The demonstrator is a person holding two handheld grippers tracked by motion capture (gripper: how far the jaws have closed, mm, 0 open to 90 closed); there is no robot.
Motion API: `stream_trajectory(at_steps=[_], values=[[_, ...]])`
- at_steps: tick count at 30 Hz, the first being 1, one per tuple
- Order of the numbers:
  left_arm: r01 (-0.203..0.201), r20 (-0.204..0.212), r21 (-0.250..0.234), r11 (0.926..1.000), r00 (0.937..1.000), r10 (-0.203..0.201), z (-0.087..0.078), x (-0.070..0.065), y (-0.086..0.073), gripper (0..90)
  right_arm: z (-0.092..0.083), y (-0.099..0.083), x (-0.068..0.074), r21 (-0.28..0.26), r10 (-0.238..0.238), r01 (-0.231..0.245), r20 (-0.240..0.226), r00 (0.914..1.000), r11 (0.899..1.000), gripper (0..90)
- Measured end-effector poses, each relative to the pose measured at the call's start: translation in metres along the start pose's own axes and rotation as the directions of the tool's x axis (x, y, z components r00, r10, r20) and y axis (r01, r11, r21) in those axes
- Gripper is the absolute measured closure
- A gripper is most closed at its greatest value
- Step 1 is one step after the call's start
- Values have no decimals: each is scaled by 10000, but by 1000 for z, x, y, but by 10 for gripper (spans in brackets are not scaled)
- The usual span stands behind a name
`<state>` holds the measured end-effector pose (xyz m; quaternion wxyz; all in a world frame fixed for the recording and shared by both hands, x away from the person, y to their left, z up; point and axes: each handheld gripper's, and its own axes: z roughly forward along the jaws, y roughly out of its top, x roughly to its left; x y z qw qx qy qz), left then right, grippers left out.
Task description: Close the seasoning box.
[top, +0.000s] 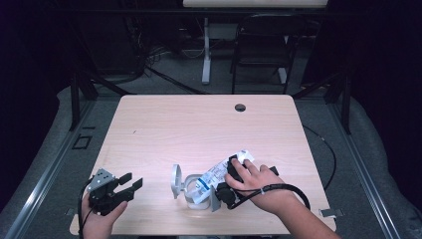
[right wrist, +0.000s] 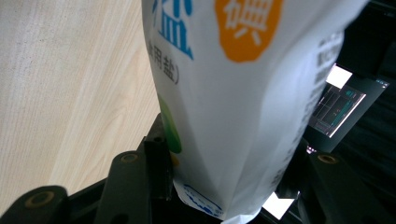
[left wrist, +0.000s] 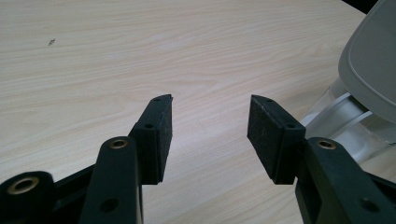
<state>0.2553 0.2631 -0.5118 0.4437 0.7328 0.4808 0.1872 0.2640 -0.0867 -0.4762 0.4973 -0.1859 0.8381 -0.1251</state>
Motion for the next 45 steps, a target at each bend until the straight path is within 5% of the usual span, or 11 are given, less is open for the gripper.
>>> stream_trajectory(at_steps=[10,13,14,24,26,28,29,45], values=[[-6,5,-8,10000,10000,6,0,0,0,505,-1,1,-1,122,-149,148,78,9999,9998,522],[8,12,9,10000,10000,-8,0,0,0,505,3,-1,2,-354,241,-243,-41,9997,9991,522],[20,11,6,10000,10000,-20,0,0,0,505,-1,0,-1,62,-123,123,40,9999,9999,522],[23,12,3,10000,10000,-23,0,0,0,505,1,-1,1,-212,90,-90,-16,10000,9997,524],[19,6,6,10000,10000,-19,0,0,0,505,-1,0,-1,44,-158,158,30,9999,9999,524],[21,15,8,10000,10000,-21,0,0,0,506,3,-1,2,-425,246,-248,-54,9997,9988,525],[21,13,7,10000,10000,-21,0,0,0,506,1,0,0,-133,16,-16,-3,10000,9999,525],[19,10,17,10000,10000,-19,0,0,0,506,-1,-1,-1,-4,-101,101,-2,9999,9999,531]])
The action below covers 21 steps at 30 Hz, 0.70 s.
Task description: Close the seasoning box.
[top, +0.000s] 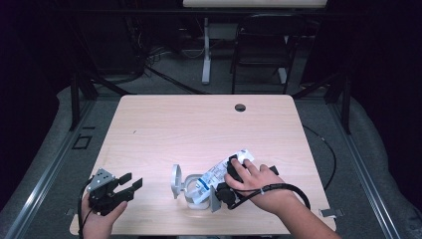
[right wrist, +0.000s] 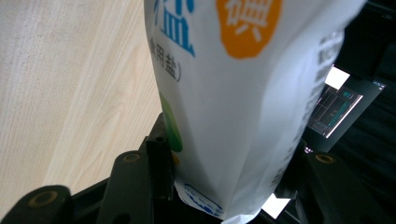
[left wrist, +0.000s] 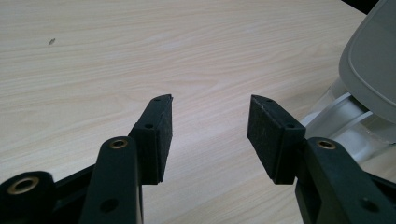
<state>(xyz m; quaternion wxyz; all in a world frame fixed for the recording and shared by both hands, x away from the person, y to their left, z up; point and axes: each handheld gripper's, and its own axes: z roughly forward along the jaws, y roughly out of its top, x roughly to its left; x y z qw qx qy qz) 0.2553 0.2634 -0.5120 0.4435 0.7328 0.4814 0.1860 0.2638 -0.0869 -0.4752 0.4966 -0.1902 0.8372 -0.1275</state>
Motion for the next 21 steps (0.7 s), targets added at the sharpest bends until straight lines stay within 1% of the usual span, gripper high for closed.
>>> stream_trajectory(at_steps=[8,21], values=[[-3,-6,-11,10000,10000,3,0,0,0,506,0,0,0,4,-79,79,41,10000,10000,535],[1,-9,-15,10000,10000,-1,0,0,0,506,-1,0,0,41,-71,71,35,10000,10000,541]])
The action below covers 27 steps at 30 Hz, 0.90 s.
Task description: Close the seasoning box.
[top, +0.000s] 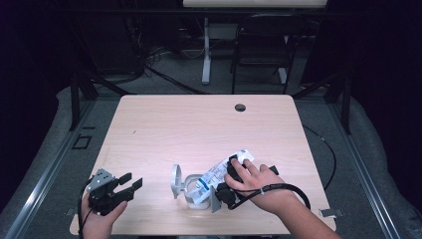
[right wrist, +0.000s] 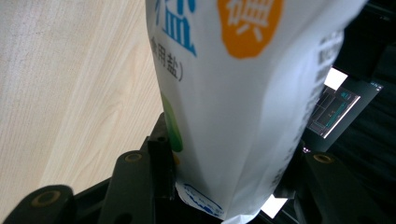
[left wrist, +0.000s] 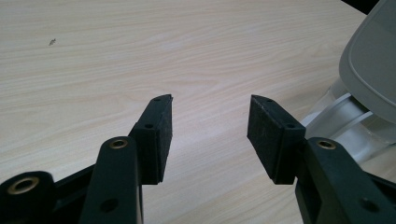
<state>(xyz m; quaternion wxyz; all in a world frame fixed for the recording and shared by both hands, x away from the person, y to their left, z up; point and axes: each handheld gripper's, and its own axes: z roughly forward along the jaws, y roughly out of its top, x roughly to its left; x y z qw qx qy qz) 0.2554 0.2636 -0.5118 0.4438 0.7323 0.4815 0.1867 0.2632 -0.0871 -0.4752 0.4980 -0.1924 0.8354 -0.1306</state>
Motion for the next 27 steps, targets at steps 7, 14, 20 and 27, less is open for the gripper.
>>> stream_trajectory(at_steps=[7,14,20,27], values=[[-7,2,-6,10000,10000,7,0,0,0,506,0,0,0,-8,-6,6,7,10000,10000,545],[7,-11,0,10000,10000,-7,0,0,0,506,0,0,0,-17,-16,16,47,10000,10000,551],[-5,-1,0,10000,10000,5,0,0,0,506,0,0,0,-41,-39,39,43,10000,10000,556],[-9,-5,-6,10000,10000,9,0,0,0,506,0,-1,0,-55,-47,47,59,10000,10000,558]])
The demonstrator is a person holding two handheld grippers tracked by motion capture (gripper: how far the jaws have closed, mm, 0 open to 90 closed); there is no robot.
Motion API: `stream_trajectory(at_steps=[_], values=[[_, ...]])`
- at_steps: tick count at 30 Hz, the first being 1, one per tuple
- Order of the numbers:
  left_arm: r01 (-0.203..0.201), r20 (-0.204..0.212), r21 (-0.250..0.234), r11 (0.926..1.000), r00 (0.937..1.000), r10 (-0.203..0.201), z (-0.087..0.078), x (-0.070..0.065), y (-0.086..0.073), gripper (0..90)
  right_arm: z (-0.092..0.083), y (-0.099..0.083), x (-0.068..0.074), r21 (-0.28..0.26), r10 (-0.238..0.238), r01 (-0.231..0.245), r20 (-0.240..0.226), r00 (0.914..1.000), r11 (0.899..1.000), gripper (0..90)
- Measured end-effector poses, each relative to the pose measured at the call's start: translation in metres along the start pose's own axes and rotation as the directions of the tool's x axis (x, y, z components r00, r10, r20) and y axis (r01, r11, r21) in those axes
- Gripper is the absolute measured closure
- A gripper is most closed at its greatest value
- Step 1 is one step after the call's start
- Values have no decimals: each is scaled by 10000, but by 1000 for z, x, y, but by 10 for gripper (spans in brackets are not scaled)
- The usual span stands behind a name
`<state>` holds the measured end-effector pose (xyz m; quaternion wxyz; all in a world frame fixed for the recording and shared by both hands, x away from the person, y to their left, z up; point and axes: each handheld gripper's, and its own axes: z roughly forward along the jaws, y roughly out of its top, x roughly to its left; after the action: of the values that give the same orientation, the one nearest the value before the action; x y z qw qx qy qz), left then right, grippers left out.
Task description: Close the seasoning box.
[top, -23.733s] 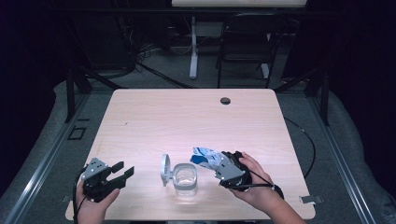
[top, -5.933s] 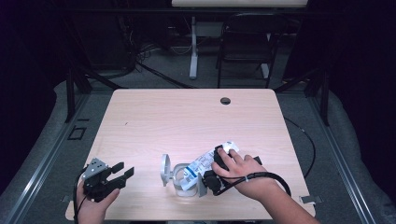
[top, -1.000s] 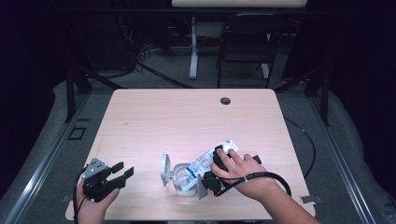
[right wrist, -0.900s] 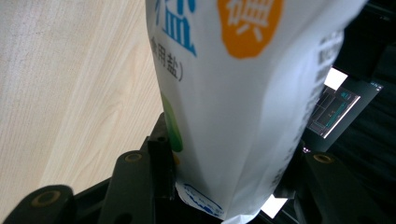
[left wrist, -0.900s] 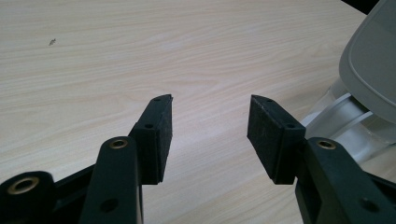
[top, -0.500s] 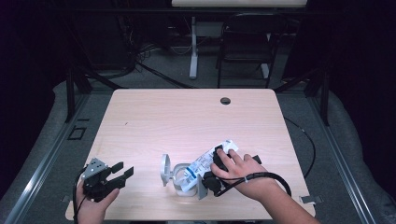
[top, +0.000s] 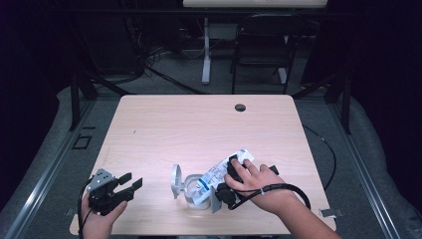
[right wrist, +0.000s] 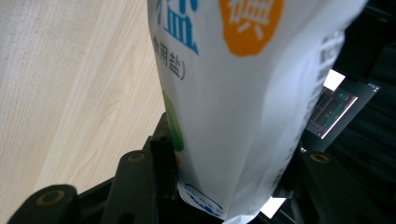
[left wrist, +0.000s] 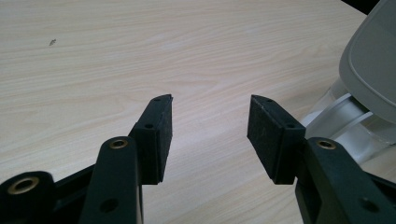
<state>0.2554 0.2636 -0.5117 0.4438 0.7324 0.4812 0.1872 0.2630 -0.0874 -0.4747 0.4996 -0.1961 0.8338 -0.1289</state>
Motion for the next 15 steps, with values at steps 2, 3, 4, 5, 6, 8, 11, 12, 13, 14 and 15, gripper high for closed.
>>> stream_trajectory(at_steps=[2,3,4,5,6,8,11,12,13,14,15], values=[[0,0,-6,10000,10000,0,0,0,0,506,0,0,0,-23,-18,18,10,10000,10000,558],[-5,3,2,10000,10000,5,0,0,0,506,0,0,0,8,-1,1,2,10000,10000,559],[-2,-5,6,10000,10000,2,0,0,0,505,0,0,0,3,-6,6,10,10000,10000,559],[-4,-5,11,10000,10000,4,0,0,0,506,0,0,0,3,-12,12,14,10000,10000,559],[-4,5,6,10000,10000,4,0,0,0,506,0,0,0,-1,-10,10,14,10000,10000,560],[-2,1,4,10000,10000,2,0,0,0,506,0,0,0,27,-25,25,29,10000,10000,560],[7,-11,-1,10000,10000,-7,0,0,0,506,0,0,0,7,-57,57,41,10000,10000,566],[4,-9,-6,10000,10000,-4,0,0,0,506,0,0,0,-29,-53,53,48,10000,10000,567],[6,-12,-3,10000,10000,-6,0,0,0,506,0,0,0,-27,-71,71,68,10000,10000,567],[8,-12,-4,10000,10000,-8,0,0,0,506,0,0,0,-19,-61,61,63,10000,10000,567],[4,-17,-6,10000,10000,-4,0,0,0,506,0,0,0,-24,-46,46,50,10000,10000,567]])
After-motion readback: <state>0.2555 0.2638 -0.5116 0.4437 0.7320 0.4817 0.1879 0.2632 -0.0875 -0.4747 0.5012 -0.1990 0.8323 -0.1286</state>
